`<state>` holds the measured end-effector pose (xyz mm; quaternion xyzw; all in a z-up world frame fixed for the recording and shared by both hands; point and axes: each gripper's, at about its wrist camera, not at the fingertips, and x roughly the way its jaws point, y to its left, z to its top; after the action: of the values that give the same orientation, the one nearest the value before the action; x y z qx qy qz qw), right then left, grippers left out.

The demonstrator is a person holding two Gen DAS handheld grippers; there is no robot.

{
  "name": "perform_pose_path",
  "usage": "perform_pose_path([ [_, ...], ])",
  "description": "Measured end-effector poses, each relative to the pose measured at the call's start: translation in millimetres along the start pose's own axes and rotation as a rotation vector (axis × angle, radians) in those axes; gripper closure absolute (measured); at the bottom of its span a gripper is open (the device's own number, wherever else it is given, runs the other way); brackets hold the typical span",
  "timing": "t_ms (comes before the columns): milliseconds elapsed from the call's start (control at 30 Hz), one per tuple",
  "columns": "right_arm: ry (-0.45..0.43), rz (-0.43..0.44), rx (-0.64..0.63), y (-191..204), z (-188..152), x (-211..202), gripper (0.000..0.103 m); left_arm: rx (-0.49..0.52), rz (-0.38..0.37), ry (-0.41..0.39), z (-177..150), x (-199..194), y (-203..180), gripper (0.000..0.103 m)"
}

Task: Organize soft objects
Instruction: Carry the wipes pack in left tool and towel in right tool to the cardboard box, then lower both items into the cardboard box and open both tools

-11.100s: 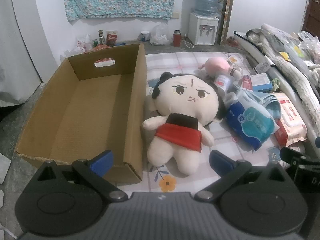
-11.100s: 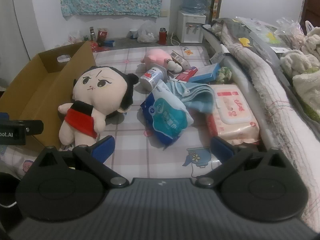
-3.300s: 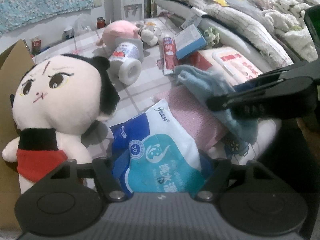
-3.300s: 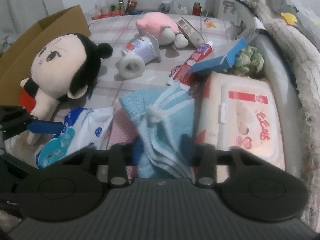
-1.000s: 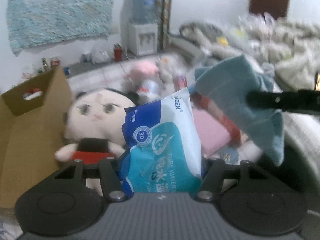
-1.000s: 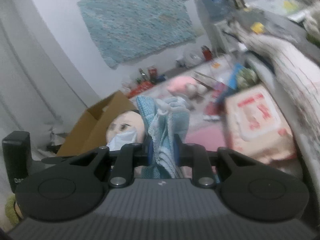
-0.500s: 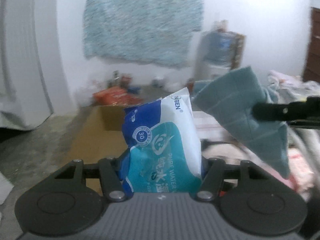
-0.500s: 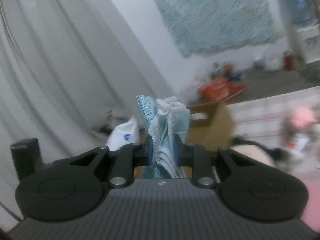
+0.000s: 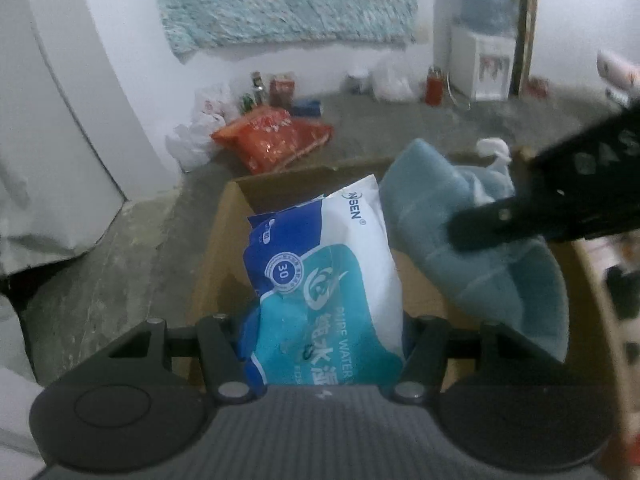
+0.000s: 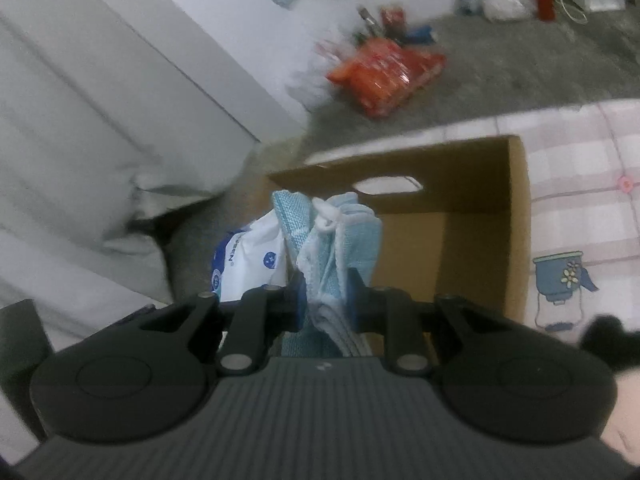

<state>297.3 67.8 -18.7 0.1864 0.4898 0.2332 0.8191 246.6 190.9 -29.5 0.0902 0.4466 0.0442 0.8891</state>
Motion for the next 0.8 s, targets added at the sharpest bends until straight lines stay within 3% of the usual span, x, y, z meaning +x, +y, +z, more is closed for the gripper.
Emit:
perform_pose_path([
  [133,0.040,-0.071,0.037,-4.7,3.8,45.2,0.084,0.056,0.014,0.061,-2.4,38.4,-3.4,0.040],
  [400,0.102,-0.124,0.092,-26.4,6.8,118.0,0.084,0.085,0.057,0.141,-8.9,88.9,1.7,0.039],
  [633,0.126,-0.099,0.152,-35.4,7.1,150.2,0.082,0.095,0.072,0.183,-6.0,100.7,-0.1,0.037],
  [800,0.137,-0.067,0.190,-42.8,6.8,157.5,0.079,0.025,0.016,0.199,5.5,99.4,13.6,0.037],
])
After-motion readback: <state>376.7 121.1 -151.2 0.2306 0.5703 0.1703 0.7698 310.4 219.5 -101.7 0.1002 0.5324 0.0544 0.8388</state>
